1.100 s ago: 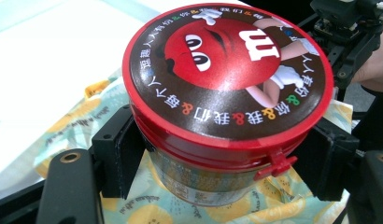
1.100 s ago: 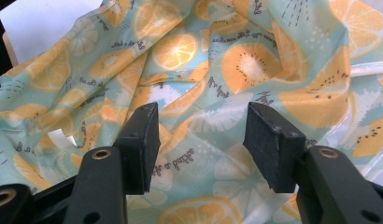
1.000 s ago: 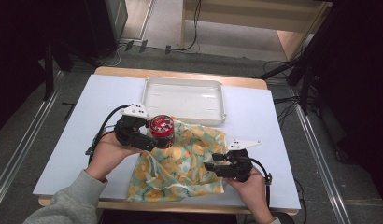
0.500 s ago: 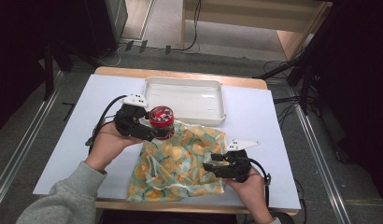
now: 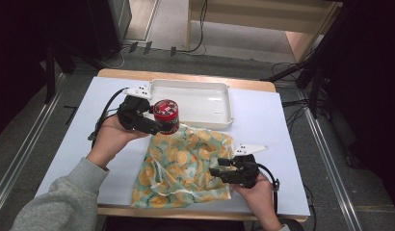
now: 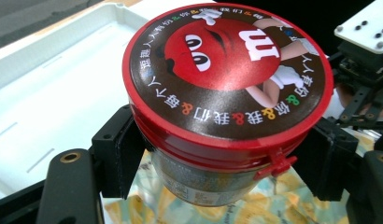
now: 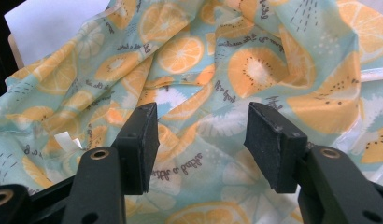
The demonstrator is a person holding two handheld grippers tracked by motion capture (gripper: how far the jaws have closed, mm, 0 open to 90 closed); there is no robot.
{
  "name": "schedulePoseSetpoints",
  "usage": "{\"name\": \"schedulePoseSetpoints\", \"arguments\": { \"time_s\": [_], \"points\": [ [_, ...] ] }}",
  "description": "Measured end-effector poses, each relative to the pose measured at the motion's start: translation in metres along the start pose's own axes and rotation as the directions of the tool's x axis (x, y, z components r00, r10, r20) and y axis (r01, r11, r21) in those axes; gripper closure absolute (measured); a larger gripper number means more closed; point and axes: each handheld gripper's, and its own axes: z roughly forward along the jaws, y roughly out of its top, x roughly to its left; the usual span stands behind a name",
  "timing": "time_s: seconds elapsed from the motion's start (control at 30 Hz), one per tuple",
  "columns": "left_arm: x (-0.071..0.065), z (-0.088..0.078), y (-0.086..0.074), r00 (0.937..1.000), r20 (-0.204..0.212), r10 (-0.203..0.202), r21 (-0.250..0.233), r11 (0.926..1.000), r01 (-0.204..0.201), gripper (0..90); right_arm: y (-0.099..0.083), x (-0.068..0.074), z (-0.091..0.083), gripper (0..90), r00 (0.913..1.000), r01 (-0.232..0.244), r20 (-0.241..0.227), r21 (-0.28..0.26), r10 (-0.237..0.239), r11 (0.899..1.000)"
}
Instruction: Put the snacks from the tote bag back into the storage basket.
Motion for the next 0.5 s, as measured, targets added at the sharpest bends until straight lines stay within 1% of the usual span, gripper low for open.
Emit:
{"name": "schedulePoseSetpoints", "arguments": {
  "time_s": [0.1, 0.13, 0.2, 0.27, 0.3, 0.37, 0.47, 0.5],
  "points": [
    [0.001, -0.001, 0.003, 0.9998, 0.001, 0.018, -0.005, 0.9998, -0.018, 26.2, 0.000, 0.000, 0.000, 45.5, 1.0000, -0.001, -0.007, -0.005, 0.001, 1.000],
    [0.001, 0.000, 0.005, 0.9998, 0.000, 0.018, -0.005, 0.9998, -0.018, 26.1, 0.000, 0.001, 0.001, 45.4, 1.0000, -0.003, -0.008, -0.002, 0.003, 1.000],
    [0.003, 0.001, 0.007, 0.9996, -0.010, 0.026, -0.001, 0.9997, -0.026, 26.1, 0.001, 0.001, 0.002, 45.5, 1.0000, 0.001, -0.008, -0.001, -0.001, 1.000],
    [0.008, 0.002, 0.009, 0.9998, -0.001, 0.017, -0.008, 0.9998, -0.017, 26.1, 0.000, 0.002, 0.002, 45.5, 0.9999, 0.008, -0.010, 0.004, -0.008, 1.000],
    [0.011, 0.002, 0.009, 0.9999, -0.001, 0.012, -0.010, 0.9999, -0.012, 26.1, 0.000, 0.002, 0.002, 45.5, 0.9999, 0.006, -0.011, 0.006, -0.006, 1.000],
    [0.016, 0.003, 0.010, 0.9997, -0.017, 0.016, -0.013, 0.9998, -0.016, 26.1, 0.000, 0.002, 0.002, 45.5, 0.9999, 0.008, -0.009, 0.004, -0.008, 1.000],
    [0.027, 0.004, 0.011, 1.0000, -0.007, 0.003, -0.027, 0.9996, -0.003, 26.2, 0.000, 0.002, 0.002, 45.6, 0.9999, 0.006, -0.010, 0.001, -0.006, 1.000],
    [0.030, 0.004, 0.011, 0.9999, -0.012, 0.000, -0.025, 0.9997, 0.000, 26.1, 0.000, 0.002, 0.001, 45.6, 0.9999, 0.005, -0.010, 0.003, -0.005, 1.000]
  ]
}}
